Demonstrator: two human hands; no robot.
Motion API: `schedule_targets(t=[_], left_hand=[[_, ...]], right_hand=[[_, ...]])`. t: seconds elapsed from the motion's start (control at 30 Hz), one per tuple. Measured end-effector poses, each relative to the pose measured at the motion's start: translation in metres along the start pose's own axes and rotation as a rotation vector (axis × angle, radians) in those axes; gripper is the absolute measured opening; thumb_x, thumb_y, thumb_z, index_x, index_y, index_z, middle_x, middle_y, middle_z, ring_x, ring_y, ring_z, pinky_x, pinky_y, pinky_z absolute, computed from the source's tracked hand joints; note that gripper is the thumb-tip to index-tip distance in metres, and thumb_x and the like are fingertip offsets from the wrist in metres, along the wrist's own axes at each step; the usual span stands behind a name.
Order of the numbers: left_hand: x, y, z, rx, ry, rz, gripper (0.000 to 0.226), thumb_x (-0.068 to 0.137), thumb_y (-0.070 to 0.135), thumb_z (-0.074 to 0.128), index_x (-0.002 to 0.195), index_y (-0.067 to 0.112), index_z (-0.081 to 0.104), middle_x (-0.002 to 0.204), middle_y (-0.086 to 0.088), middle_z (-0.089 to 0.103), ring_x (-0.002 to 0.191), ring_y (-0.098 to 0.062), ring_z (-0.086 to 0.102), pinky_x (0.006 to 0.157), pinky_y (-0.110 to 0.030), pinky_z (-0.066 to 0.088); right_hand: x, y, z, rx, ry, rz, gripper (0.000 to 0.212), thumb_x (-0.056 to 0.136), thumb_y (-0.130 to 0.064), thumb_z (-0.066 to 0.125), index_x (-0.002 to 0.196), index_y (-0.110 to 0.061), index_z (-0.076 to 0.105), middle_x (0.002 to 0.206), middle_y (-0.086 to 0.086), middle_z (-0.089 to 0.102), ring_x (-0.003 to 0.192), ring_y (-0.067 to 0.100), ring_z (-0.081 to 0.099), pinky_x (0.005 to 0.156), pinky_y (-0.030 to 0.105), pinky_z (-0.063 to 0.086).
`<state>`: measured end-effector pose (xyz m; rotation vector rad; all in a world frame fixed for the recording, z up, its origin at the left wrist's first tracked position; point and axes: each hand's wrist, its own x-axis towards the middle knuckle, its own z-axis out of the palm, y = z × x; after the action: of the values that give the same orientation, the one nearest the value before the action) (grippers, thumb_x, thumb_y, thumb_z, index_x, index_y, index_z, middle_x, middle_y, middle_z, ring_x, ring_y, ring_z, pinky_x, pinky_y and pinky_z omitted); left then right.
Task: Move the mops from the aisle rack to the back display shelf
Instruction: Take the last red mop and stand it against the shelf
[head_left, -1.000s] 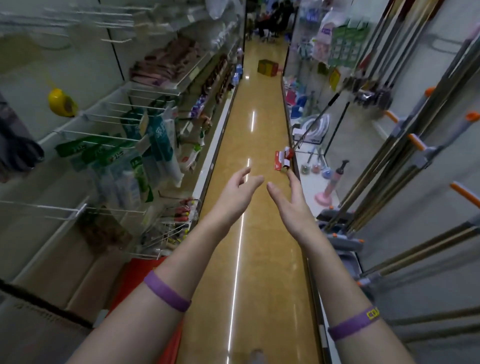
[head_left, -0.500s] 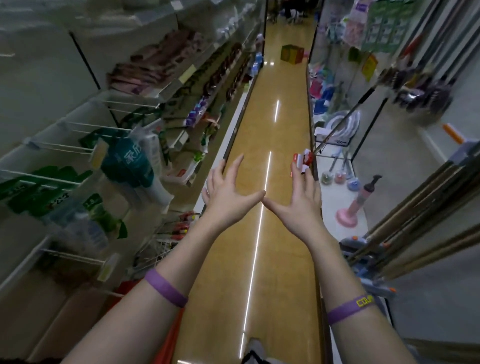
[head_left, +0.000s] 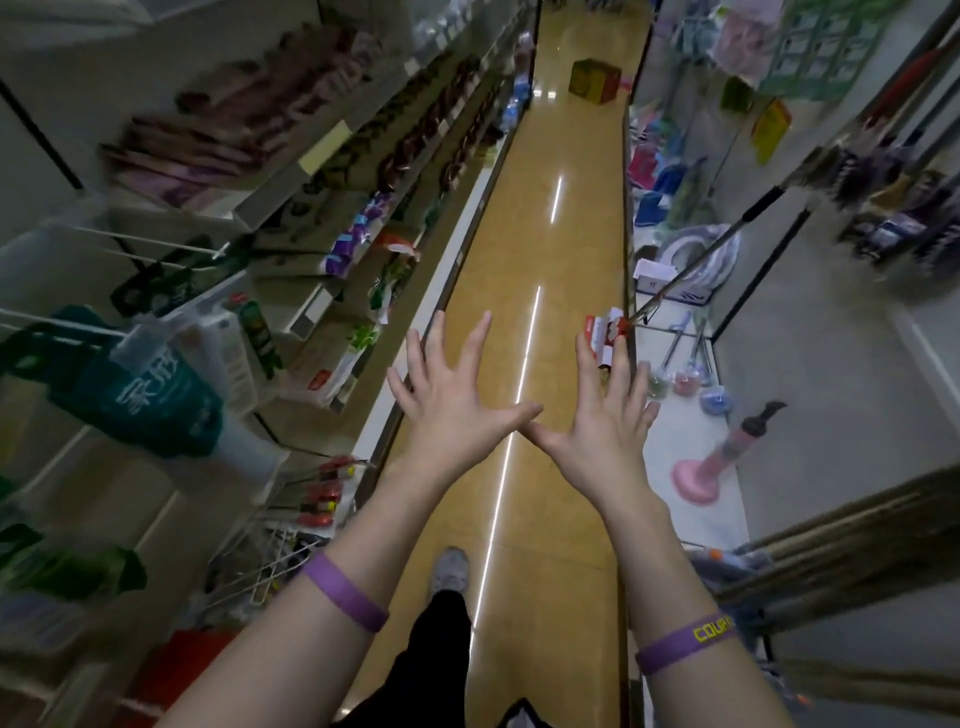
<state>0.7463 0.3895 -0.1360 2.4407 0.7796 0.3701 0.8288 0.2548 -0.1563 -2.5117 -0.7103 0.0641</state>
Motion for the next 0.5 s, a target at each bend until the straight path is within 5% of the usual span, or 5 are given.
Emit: schedule_targets(t=[0.5], left_hand=[[0.332, -0.006, 0.046, 0.127, -0.018, 0.032, 0.108, 0.070, 0.080, 0.057, 0.152, 0.049, -0.006, 0.162, 0.002, -0.019, 0.147, -0.028, -0.024, 0.112, -0.057, -0.017]], right_hand=[[0.324, 0.005, 0.029, -0.095, 0.020, 0.104, 0.116, 0.075, -0.071, 0.067, 0.157, -0.036, -0.007, 0.167, 0.003, -0.015, 0.152, 0.036, -0.017, 0.118, 0.066, 0.000]])
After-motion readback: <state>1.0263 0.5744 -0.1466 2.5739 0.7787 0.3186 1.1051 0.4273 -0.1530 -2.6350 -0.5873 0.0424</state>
